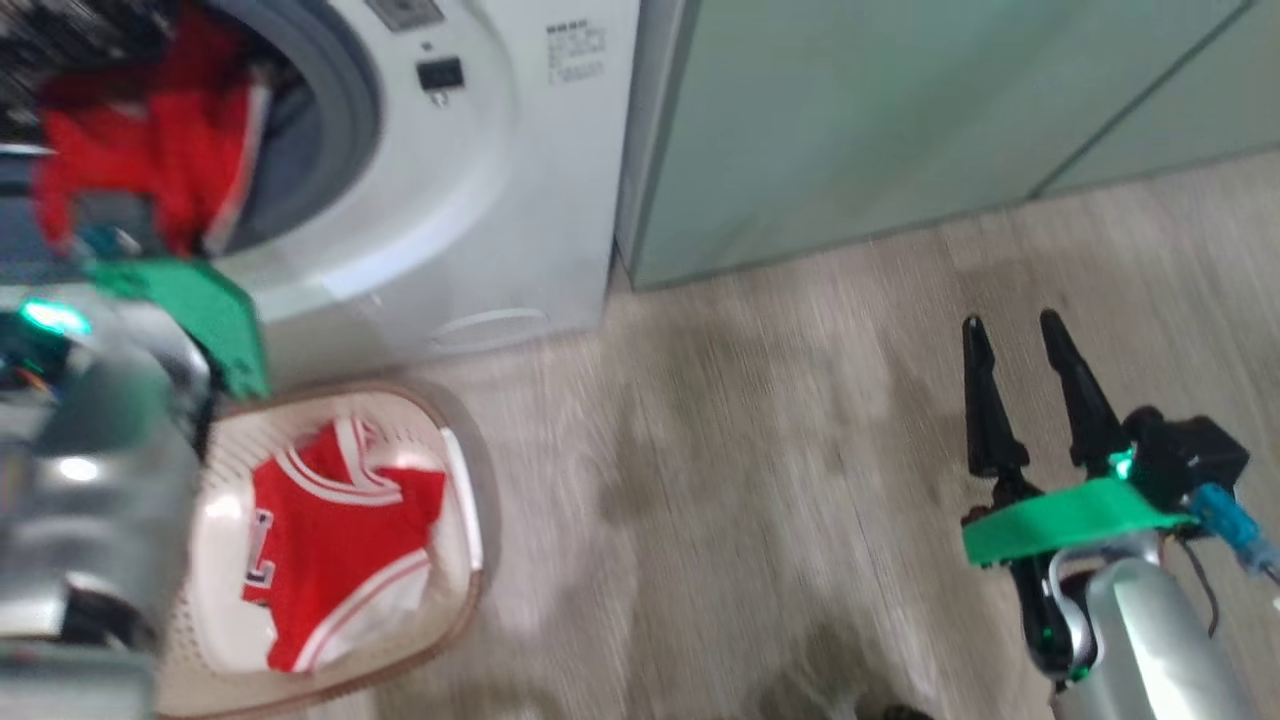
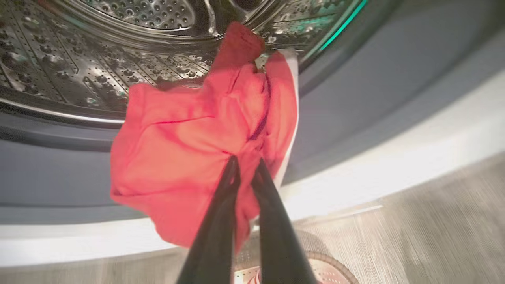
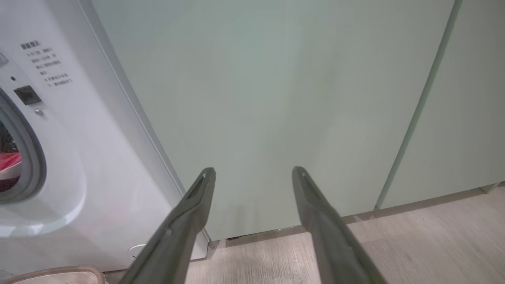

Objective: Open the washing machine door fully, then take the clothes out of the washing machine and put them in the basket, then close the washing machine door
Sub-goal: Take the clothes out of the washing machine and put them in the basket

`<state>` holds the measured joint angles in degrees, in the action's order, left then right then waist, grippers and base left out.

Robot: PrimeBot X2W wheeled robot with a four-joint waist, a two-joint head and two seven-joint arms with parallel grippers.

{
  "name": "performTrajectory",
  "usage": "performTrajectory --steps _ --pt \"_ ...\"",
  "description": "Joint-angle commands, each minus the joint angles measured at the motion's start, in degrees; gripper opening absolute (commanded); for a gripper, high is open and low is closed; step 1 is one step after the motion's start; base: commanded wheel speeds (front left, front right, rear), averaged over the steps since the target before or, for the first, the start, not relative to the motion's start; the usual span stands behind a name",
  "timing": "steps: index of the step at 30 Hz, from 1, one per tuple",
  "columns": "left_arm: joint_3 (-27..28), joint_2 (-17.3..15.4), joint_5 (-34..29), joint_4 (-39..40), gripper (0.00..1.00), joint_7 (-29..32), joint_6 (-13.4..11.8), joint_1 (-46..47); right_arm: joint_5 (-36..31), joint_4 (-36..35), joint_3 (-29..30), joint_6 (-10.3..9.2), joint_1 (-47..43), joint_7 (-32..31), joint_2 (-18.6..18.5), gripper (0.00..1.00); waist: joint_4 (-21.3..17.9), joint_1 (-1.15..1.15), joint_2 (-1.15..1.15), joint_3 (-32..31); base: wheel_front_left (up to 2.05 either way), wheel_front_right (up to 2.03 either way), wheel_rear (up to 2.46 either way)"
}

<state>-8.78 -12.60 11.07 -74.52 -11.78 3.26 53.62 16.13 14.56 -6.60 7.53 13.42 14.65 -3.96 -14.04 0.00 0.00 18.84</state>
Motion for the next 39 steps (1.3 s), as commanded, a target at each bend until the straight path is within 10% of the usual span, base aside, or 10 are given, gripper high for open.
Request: performTrajectory --steps 1,19,39 --pt "0.4 -1.7 -0.6 1.4 0.00 -1.0 0.1 -0.1 -0.2 -1.4 -1.3 -0.04 -1.1 0.3 -0.9 1.00 2.0 0.00 0.00 -3.7 0.00 0.00 0.00" --pt "-2.0 4.5 2.0 2.5 0.00 -2.7 3.5 -21.5 0.1 -1.2 -2.6 -0.04 -3.8 0.3 -2.8 1.00 6.4 0.00 0.00 -8.0 0.00 0.00 0.00" --pt "-2.0 4.4 11.4 0.7 0.00 17.0 4.2 -24.4 0.1 -2.5 -2.3 -0.04 0.3 0.3 -3.5 1.00 1.2 0.00 0.00 2.1 0.00 0.00 0.00"
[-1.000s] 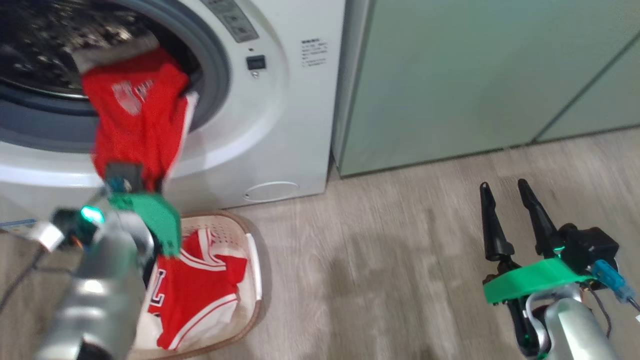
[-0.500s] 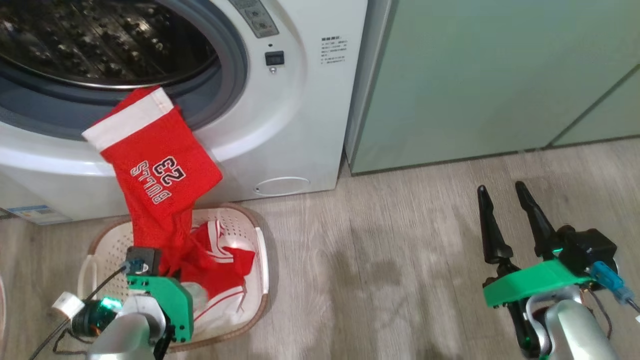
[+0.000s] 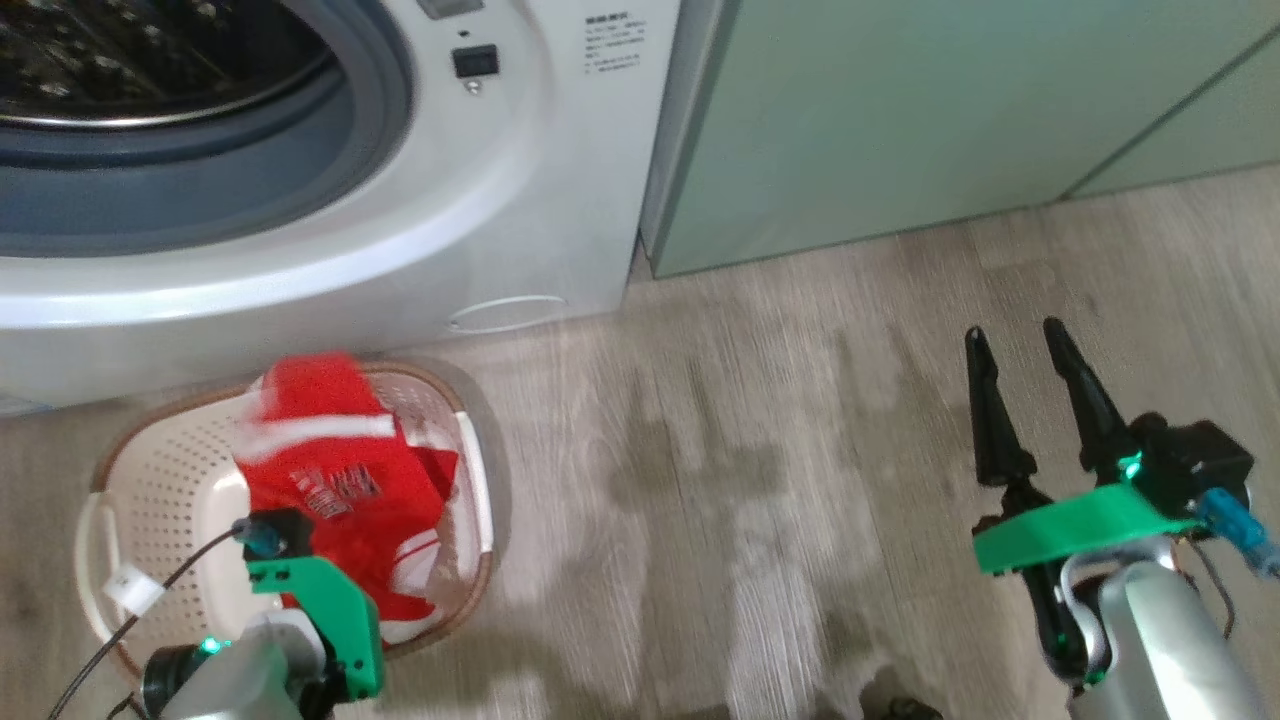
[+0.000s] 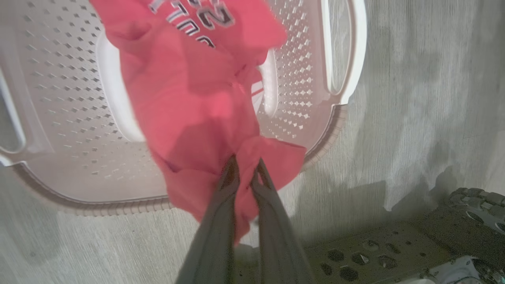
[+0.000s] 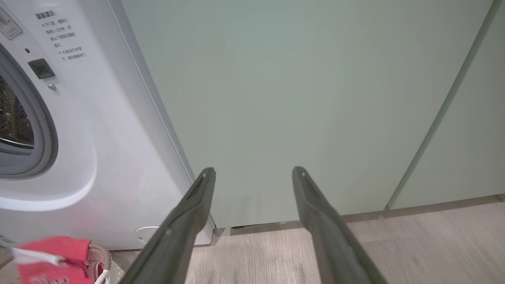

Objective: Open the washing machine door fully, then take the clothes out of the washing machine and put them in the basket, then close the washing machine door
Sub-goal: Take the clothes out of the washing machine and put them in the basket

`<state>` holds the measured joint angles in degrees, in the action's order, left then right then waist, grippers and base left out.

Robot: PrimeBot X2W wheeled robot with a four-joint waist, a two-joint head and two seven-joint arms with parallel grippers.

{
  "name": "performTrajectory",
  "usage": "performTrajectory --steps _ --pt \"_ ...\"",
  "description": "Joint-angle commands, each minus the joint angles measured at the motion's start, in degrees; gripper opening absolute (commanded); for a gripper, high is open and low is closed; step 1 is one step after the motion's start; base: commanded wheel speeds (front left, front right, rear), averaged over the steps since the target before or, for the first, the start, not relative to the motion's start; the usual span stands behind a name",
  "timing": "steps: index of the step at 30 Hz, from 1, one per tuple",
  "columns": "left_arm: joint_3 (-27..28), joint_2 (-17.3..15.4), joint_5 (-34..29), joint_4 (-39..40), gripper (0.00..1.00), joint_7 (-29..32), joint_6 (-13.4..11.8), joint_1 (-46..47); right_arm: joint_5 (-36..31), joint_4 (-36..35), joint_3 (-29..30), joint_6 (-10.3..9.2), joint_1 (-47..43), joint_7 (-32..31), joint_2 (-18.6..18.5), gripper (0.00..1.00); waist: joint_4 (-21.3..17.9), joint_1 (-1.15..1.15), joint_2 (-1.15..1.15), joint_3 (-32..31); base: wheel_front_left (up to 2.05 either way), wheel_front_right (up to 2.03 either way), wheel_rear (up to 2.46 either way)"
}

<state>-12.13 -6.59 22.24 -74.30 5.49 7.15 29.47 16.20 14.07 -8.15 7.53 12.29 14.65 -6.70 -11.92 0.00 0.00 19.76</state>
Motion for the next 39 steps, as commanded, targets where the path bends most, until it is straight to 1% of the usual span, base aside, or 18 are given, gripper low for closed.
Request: performTrajectory --steps 1,5,9,13,14,16,17,20,23,25,28,29,31,35,36,39 --pt "1.3 -1.9 0.7 0.4 0.00 0.1 0.3 0.0 0.0 -2.2 -0.7 -0.04 1.7 0.3 -0.7 1.00 -1.1 0.00 0.00 1.8 0.00 0.00 0.00" --pt "1.9 -3.6 1.9 0.4 0.00 0.1 0.2 1.5 -0.2 -2.8 -0.4 -0.04 2.7 0.3 -0.7 1.00 -1.8 0.00 0.00 4.3 0.00 0.00 0.00" --pt "2.7 -4.2 2.6 0.4 0.00 -2.7 -1.2 3.7 -0.3 -3.1 -0.2 -0.04 3.4 0.3 -0.7 1.00 -2.2 0.00 0.00 5.9 0.00 0.00 0.00" --pt "3.2 -4.0 3.2 0.4 0.00 -4.5 -2.7 4.7 -0.4 -2.7 -0.2 -0.04 3.6 0.3 -0.6 1.00 -2.5 0.00 0.00 5.9 0.00 0.00 0.00" --pt "3.1 -4.0 3.2 0.4 0.14 -5.1 -3.1 4.7 -0.4 -2.6 -0.2 -0.04 3.6 0.3 -0.5 1.00 -2.6 0.00 0.00 5.6 0.00 0.00 0.00" --pt "3.2 -3.7 3.4 0.4 0.61 -6.5 -3.7 4.6 -0.4 -2.5 -0.1 -0.04 3.4 0.3 -0.4 1.00 -2.6 0.00 0.00 4.8 0.00 0.00 0.00" --pt "3.3 -3.6 3.5 0.4 1.00 -7.6 -4.0 4.6 -0.5 -2.4 0.0 -0.04 3.2 0.3 -0.3 1.00 -2.5 0.00 0.00 4.4 0.00 0.00 0.00" --pt "3.5 -3.4 3.6 0.4 1.00 -12.2 -4.7 4.5 -0.5 -2.0 0.1 -0.04 2.6 0.3 -0.1 1.00 -1.8 0.00 0.00 2.6 0.00 0.00 0.00" --pt "3.2 -3.5 3.4 0.8 1.00 -16.7 -4.5 4.7 -0.5 -1.8 0.0 -0.04 1.7 0.3 0.2 1.00 -0.9 0.00 0.00 0.5 0.00 0.00 0.00" --pt "3.2 -3.7 3.3 1.7 1.00 -18.8 -4.2 4.8 -0.4 -1.6 0.0 -0.04 1.2 0.3 0.3 1.00 -0.1 0.00 0.00 -1.1 0.00 0.00 0.00" --pt "3.8 -4.2 3.5 4.6 1.00 -20.3 -3.7 4.3 -0.3 -1.3 0.0 -0.04 0.4 0.3 0.5 1.00 1.0 0.00 0.00 -3.6 0.00 0.00 0.00" --pt "4.4 -4.4 3.6 6.5 1.00 -20.4 -3.5 4.0 -0.3 -1.2 0.0 -0.04 0.0 0.3 0.5 1.00 1.4 0.00 0.00 -4.5 0.00 0.00 0.00" --pt "6.1 -5.4 3.2 13.0 1.00 -20.4 -3.4 2.4 -0.2 -1.2 -0.4 -0.04 -0.4 0.3 0.7 1.00 1.8 0.00 0.00 -6.0 0.00 0.00 0.00" --pt "10.2 -6.6 1.3 25.2 1.00 -20.5 -2.9 -3.3 -0.1 -1.3 -0.6 -0.04 -1.5 0.3 1.1 1.00 2.4 0.00 0.00 -8.8 0.00 0.00 0.00" --pt "10.2 -6.6 1.3 25.2 1.00 -20.5 -2.9 -3.3 -0.1 -1.3 -0.6 -0.04 -1.5 0.3 1.1 1.00 2.4 0.00 0.00 -8.8 0.00 0.00 0.00" --pt "13.4 -6.7 -0.4 32.1 1.00 -20.5 -2.6 -7.5 -0.1 -1.0 -0.5 -0.04 -2.6 0.3 1.2 1.00 2.8 0.00 0.00 -11.2 0.00 0.00 0.00"
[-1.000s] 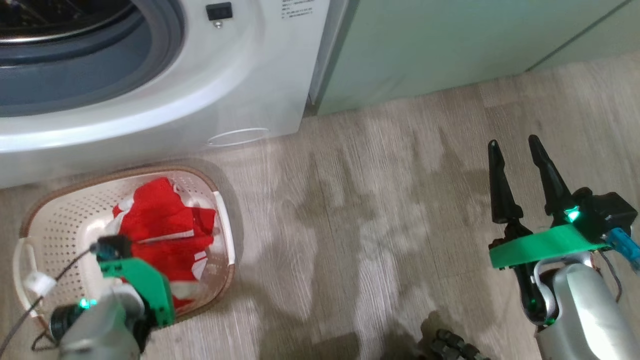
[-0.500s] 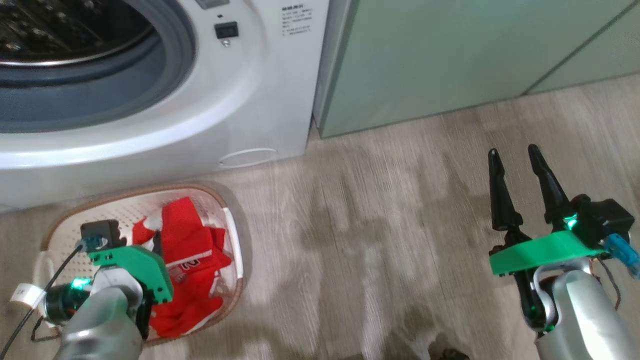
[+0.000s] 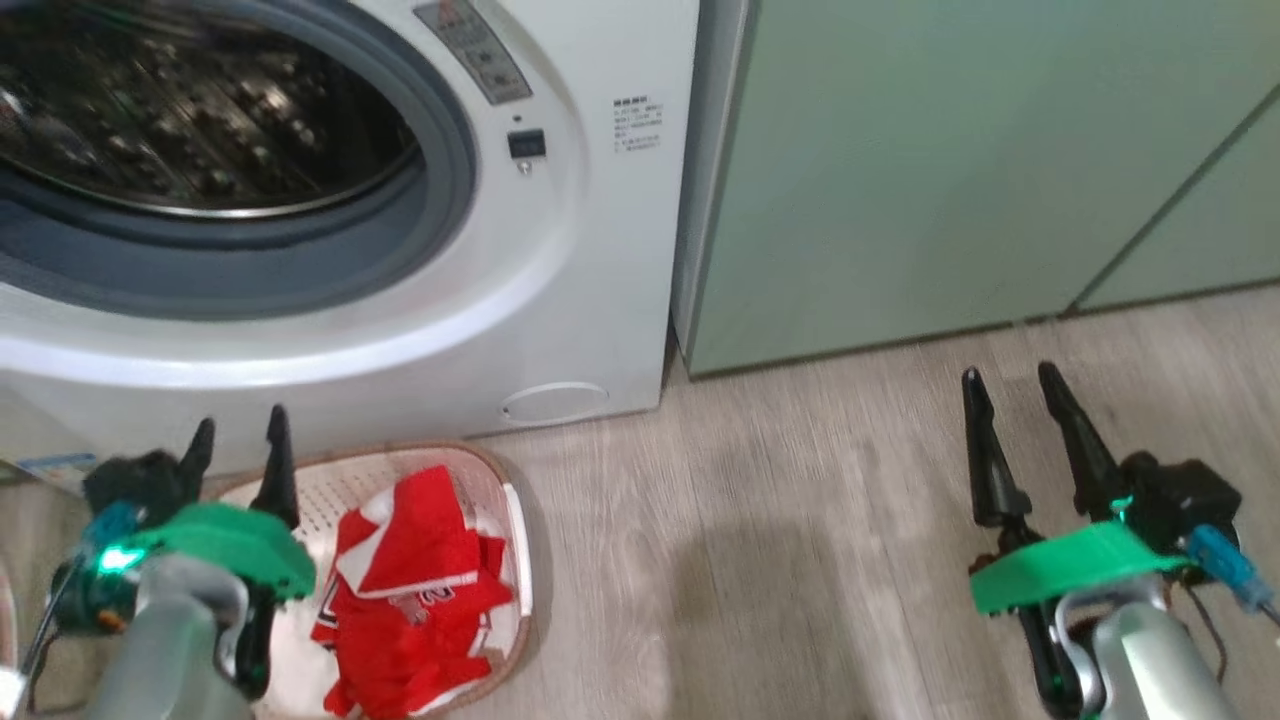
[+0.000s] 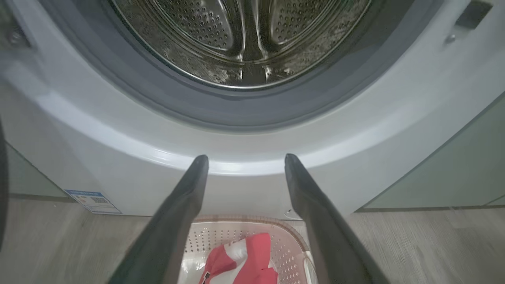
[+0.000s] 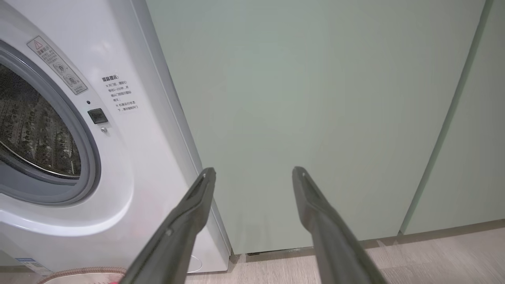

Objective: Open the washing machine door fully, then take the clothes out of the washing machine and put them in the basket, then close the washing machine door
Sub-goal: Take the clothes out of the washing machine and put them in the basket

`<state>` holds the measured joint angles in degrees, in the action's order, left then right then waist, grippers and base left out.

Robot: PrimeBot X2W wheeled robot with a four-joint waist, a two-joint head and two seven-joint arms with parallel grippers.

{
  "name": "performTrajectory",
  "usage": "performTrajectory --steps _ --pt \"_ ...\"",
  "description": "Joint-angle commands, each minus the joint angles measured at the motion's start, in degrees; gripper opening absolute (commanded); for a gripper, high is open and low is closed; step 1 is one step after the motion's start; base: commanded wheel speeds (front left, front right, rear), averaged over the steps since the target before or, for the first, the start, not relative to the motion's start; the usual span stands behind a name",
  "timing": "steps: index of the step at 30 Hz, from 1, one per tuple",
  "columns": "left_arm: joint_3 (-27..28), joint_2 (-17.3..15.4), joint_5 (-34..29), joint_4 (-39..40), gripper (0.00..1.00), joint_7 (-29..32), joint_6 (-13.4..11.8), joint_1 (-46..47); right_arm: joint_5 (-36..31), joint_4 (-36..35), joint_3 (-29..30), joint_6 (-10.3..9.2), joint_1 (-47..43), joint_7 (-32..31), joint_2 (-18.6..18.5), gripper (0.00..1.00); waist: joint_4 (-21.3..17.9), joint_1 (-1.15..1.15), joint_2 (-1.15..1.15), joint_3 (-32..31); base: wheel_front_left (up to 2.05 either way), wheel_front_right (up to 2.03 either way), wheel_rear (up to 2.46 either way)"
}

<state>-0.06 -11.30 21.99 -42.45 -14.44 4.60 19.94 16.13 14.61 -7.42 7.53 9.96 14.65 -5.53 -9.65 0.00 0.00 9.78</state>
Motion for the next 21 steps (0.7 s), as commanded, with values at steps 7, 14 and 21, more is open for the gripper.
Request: performTrajectory --steps 7,14,21 --pt "8.8 -0.8 -2.2 12.0 1.00 -0.5 1.8 -6.7 -0.2 -0.9 -1.0 -0.04 -2.9 0.3 0.1 1.00 0.8 0.00 0.00 -6.9 0.00 0.00 0.00" --pt "11.9 0.1 -2.3 17.7 1.00 -0.6 2.6 -12.4 -0.1 -0.8 -1.0 -0.04 -4.6 0.3 0.2 1.00 0.8 0.00 0.00 -9.7 0.00 0.00 0.00" --pt "10.2 0.5 -2.8 19.5 1.00 -0.6 2.9 -15.4 -0.1 -0.9 -0.3 -0.04 -5.5 0.3 0.3 1.00 1.4 0.00 0.00 -10.9 0.00 0.00 0.00"
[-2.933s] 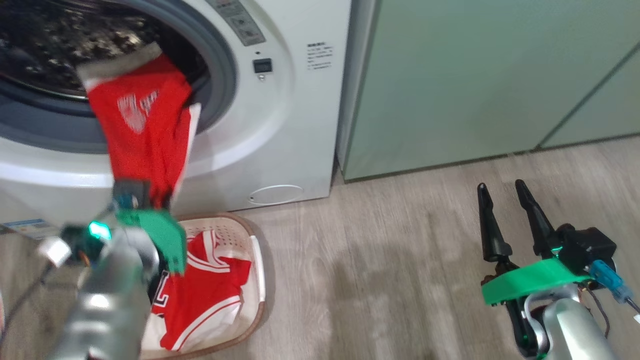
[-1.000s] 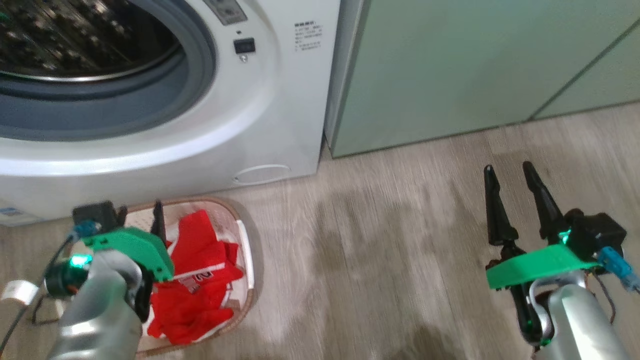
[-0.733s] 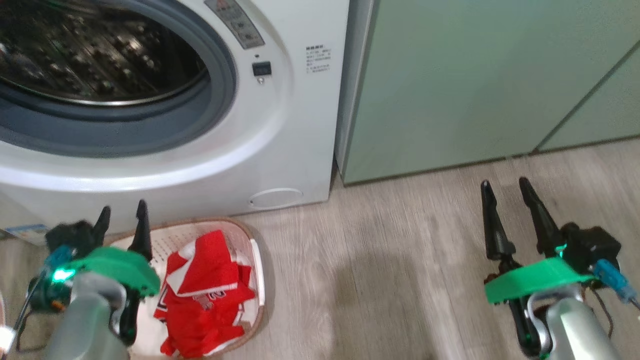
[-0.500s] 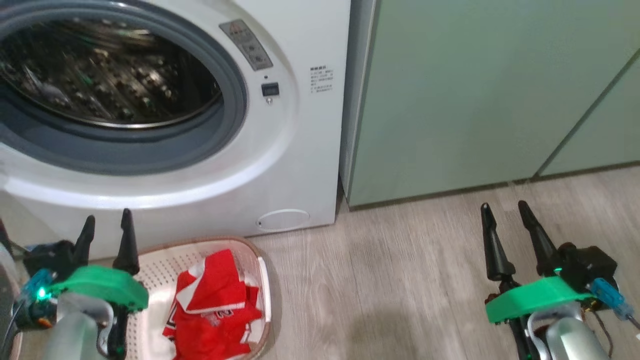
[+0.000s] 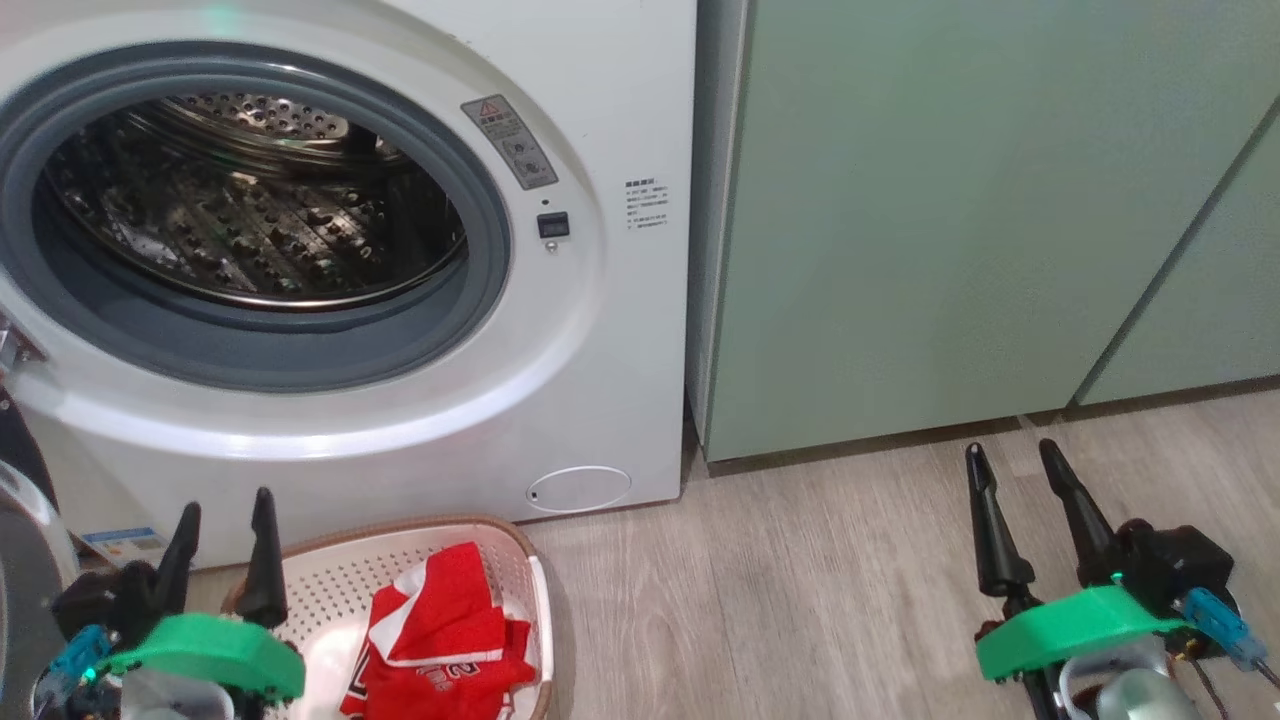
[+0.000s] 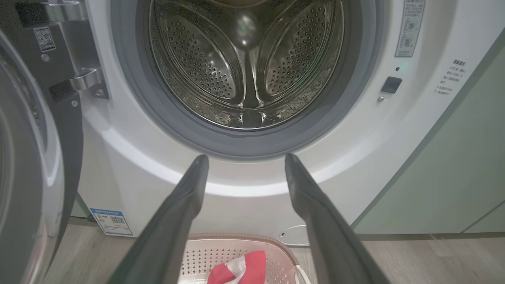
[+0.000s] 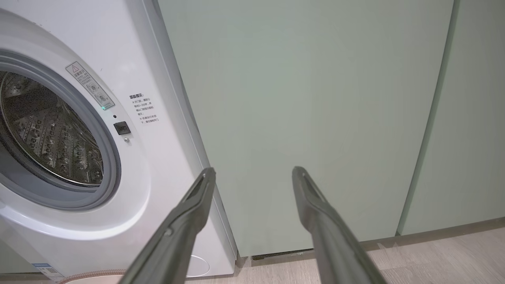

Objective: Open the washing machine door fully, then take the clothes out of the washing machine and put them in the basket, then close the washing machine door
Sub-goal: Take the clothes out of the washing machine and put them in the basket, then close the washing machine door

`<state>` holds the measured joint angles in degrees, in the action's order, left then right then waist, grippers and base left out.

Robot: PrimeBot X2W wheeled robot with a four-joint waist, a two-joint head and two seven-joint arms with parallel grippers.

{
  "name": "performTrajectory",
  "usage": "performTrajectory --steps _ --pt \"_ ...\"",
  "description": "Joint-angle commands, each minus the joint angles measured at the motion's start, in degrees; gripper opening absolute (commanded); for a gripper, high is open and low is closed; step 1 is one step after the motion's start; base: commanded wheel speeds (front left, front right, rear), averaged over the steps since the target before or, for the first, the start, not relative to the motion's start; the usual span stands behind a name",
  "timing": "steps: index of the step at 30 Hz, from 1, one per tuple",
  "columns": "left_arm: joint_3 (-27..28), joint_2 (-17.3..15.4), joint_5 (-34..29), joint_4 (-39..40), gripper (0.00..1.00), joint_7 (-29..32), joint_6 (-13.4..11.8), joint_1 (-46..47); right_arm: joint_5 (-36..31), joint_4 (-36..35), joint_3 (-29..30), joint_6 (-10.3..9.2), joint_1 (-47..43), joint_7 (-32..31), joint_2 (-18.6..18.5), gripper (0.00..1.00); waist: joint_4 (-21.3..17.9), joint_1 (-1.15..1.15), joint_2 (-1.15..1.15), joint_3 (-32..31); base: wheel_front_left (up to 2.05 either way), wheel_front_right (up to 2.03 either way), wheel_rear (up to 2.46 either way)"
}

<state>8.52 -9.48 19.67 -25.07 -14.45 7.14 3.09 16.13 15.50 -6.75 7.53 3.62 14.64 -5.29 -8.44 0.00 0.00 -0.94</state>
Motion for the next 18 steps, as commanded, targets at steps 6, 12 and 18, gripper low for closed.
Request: performTrajectory --steps 6,12,18 --pt "0.1 -2.5 0.5 3.0 1.00 -0.5 0.3 0.5 -0.2 -1.8 -0.4 -0.04 0.3 0.4 -0.2 1.00 0.9 0.00 0.00 -0.8 0.00 0.00 0.00" --pt "-0.9 -3.3 0.4 3.4 1.00 -0.5 0.3 0.3 -0.2 -1.8 -0.3 -0.04 0.2 0.4 -0.2 1.00 1.2 0.00 0.00 -1.0 0.00 0.00 0.00" --pt "-1.2 -3.5 -0.1 3.0 1.00 -0.5 0.3 0.4 -0.1 -1.6 -0.2 -0.04 0.0 0.4 0.0 1.00 1.0 0.00 0.00 -0.8 0.00 0.00 0.00"
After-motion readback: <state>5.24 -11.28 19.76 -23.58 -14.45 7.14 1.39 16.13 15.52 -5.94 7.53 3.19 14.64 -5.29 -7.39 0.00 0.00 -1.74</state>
